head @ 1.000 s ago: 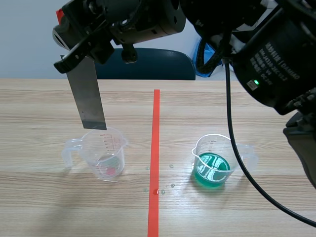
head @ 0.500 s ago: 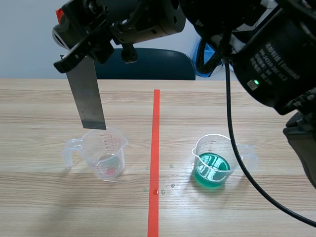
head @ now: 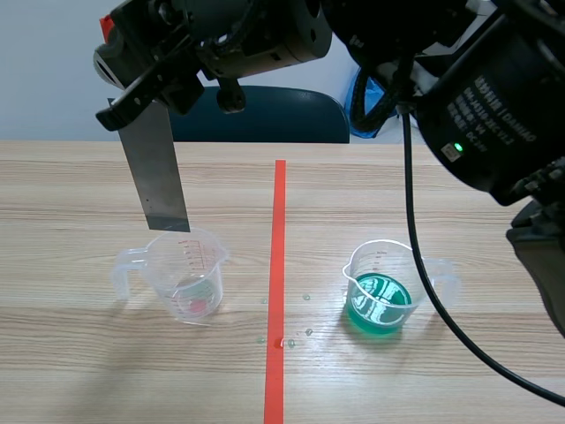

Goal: Do the redox reaction experiment

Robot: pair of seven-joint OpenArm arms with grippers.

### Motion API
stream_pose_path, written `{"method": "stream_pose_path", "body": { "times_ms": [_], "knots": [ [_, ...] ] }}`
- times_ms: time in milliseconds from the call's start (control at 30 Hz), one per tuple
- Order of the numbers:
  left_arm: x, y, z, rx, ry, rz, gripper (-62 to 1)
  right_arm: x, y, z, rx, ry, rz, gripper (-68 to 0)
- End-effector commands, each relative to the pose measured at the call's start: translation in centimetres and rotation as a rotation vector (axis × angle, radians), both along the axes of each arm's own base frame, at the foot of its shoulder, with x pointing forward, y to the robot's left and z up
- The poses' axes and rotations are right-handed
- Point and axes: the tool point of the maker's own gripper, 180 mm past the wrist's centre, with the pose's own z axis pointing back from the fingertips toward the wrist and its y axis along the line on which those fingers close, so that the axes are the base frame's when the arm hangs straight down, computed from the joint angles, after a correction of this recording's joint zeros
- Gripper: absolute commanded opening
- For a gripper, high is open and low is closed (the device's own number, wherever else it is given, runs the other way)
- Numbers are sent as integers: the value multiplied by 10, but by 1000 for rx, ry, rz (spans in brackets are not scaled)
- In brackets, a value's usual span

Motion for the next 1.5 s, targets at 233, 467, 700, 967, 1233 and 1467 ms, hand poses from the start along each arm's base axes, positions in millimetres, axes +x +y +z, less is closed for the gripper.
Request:
{"method": "stream_pose_path", "body": {
  "times_ms": [233,467,700,967,1233,1467],
  "knots": [
    [2,-1,5,-8,-22,-1,14,3,1,17,37,-35,5,-669],
    [2,-1,5,-8,-22,-1,14,3,1,17,37,-35,5,-669],
    [2,-1,5,-8,-22,-1,14,6,-4,17,40,-37,-10,-669],
    [2,-1,5,-8,-22,-1,14,1,-41,21,49,-72,-78,-669],
    [2,-1,5,-8,-22,-1,14,-13,-86,25,17,-138,-152,-669],
    [2,-1,5,-8,-22,-1,14,-19,-125,19,-27,-160,-227,-669]
  ]
}}
